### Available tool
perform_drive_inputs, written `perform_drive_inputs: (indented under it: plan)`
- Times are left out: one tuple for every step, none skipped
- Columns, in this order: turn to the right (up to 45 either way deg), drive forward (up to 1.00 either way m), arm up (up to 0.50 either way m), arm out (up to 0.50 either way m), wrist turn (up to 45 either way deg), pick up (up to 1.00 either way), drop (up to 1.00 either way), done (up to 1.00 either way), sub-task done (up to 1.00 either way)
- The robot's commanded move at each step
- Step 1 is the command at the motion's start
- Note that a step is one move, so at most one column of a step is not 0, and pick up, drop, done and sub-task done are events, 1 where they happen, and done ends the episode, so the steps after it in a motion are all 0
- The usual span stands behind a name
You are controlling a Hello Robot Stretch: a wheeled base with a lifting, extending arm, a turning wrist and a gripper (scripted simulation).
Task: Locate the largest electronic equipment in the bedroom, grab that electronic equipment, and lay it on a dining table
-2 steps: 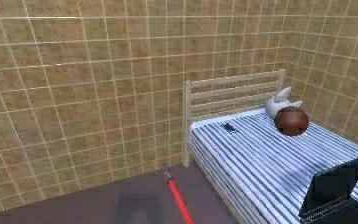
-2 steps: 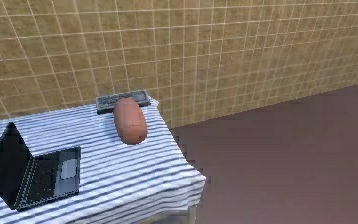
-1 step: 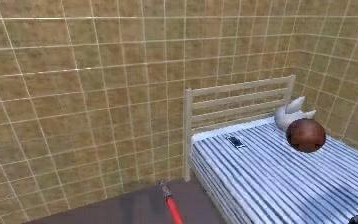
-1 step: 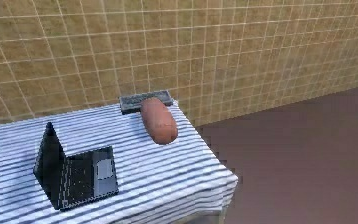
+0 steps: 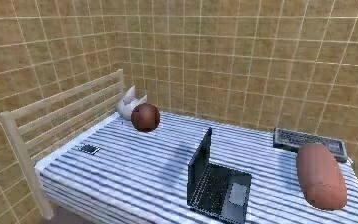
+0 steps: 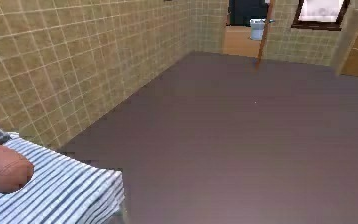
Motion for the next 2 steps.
perform_drive_inputs:
  plan:
    - [45.0, 0.00, 0.00, 0.00, 0.0, 0.00, 0.00, 0.00, 0.00]
    - [45.0, 0.00, 0.00, 0.00, 0.0, 0.00, 0.00, 0.00, 0.00]
